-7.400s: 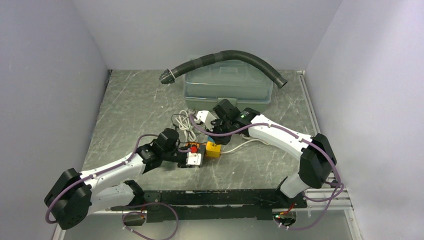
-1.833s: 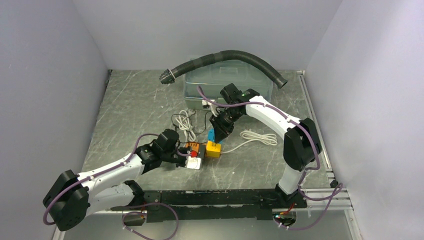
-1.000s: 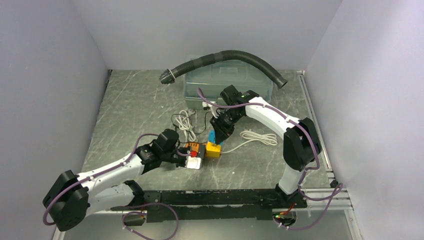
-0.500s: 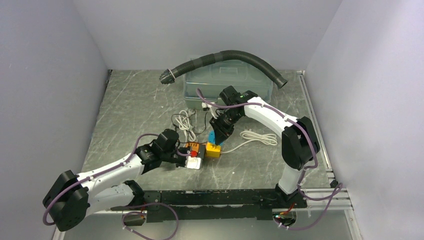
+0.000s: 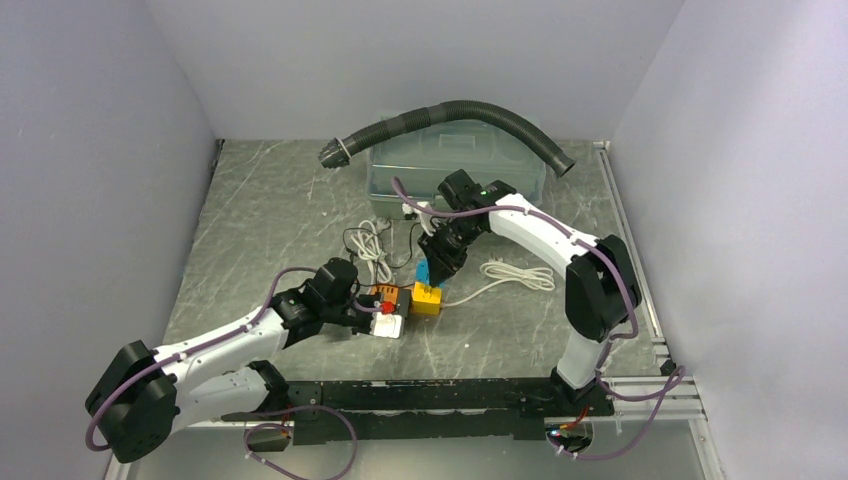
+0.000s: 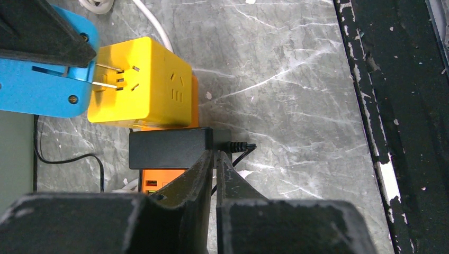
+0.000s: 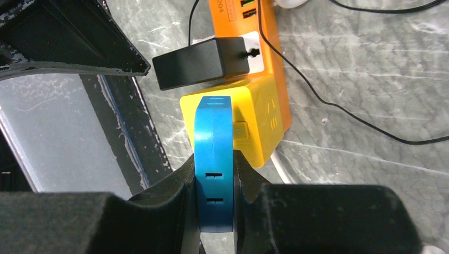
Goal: Insert the plug
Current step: Insert the plug into the socket.
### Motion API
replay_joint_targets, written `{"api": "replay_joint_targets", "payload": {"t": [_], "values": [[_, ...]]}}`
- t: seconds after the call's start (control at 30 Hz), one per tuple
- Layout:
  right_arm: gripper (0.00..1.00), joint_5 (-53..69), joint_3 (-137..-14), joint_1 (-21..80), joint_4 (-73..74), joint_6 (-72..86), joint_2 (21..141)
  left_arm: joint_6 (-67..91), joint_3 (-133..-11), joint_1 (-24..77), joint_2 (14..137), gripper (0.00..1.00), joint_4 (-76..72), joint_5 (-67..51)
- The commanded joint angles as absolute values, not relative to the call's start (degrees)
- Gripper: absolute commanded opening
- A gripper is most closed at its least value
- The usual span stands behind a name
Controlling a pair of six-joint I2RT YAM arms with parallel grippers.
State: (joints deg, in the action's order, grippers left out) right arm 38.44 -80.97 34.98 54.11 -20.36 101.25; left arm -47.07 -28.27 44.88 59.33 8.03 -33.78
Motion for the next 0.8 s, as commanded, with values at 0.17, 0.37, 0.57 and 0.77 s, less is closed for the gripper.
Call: {"api": "replay_joint_targets", "payload": {"t": [0.17, 0.37, 0.57, 0.77], "values": [[0.0, 32.6, -80.8, 36.0, 47.4, -20.1, 93.2, -45.7, -29.2, 45.1, 58.7, 0.12, 6.9, -34.9], [0.0, 21.9, -77.6, 41.0, 45.0, -20.2, 89.4, -45.5, -29.1, 45.1, 58.2, 0.12, 6.9, -34.1], [0.0, 11.1, -74.1, 46.9, 42.6, -21.2, 87.3, -45.4, -28.8, 45.1, 58.0, 0.13, 6.7, -33.6], [0.0, 6.0, -72.7, 48.9, 42.5, -22.6, 87.0, -45.5, -28.8, 45.1, 57.8, 0.13, 6.8, -33.5]]}}
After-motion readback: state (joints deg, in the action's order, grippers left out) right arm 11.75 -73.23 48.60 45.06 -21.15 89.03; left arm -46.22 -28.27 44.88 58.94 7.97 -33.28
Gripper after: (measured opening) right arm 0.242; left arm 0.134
